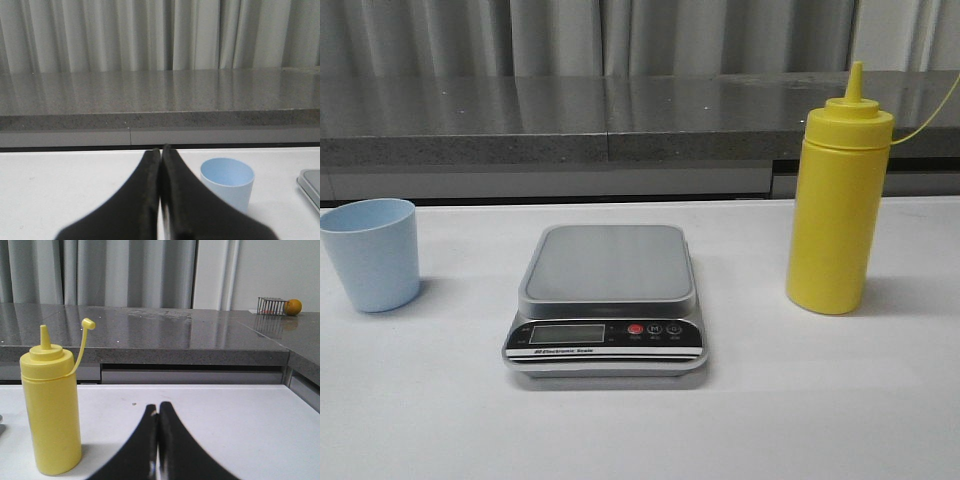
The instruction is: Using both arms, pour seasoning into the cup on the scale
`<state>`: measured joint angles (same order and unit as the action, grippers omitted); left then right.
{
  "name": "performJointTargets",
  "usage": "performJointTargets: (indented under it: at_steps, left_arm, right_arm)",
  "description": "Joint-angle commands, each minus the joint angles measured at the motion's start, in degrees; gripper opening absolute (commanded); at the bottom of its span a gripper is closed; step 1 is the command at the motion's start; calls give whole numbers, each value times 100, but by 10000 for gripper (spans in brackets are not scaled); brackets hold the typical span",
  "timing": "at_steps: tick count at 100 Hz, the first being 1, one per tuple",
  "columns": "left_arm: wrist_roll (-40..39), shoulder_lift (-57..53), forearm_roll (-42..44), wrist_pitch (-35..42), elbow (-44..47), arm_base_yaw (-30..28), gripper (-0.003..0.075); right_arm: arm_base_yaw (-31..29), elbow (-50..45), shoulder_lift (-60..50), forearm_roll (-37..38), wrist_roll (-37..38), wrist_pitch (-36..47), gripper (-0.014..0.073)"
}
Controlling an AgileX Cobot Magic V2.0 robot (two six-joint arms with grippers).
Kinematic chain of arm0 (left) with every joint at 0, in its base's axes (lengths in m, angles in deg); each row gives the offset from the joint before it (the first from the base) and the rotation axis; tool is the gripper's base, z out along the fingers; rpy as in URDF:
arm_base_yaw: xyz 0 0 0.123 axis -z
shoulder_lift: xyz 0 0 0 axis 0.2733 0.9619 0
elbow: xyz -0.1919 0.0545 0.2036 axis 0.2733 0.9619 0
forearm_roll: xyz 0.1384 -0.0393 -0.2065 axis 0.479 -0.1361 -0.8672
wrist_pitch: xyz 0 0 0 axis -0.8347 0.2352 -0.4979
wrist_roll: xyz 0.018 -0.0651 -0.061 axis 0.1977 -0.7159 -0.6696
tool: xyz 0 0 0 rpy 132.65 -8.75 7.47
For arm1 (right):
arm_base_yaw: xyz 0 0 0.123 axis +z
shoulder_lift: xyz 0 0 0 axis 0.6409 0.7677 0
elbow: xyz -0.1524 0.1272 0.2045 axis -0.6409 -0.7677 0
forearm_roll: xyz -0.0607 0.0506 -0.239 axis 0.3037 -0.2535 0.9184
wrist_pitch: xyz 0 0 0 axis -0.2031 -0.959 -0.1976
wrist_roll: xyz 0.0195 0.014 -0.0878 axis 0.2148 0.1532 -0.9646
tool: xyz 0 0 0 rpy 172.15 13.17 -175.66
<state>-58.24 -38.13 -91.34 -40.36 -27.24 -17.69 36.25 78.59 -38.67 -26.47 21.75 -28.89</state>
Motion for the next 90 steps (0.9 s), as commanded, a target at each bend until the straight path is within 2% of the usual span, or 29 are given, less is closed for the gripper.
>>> performJointTargets:
  at_steps: [1, 33, 52, 61, 73, 90]
  left_arm:
    - [-3, -168, 9, 567, 228, -7, -20]
    - [-16, -156, -261, 648, 118, -7, -21]
    - [-16, 243, -486, 4, -665, -31, -21]
    - [-16, 641, -438, -68, -1089, -31, -21]
    - [-16, 1350, -407, -787, -1764, -31, -21]
    - [-6, 2575, -407, -1164, -2514, -31, -20]
  right_arm:
    - [5, 108, -135, -11, -54, 485, -67]
    - [5, 108, -135, -11, -54, 485, -67]
    - [5, 108, -135, -11, -54, 485, -67]
    - [5, 108, -135, -11, -54, 485, -67]
    - [5, 108, -135, -11, -54, 485, -67]
    - [5, 108, -135, -11, -54, 485, -67]
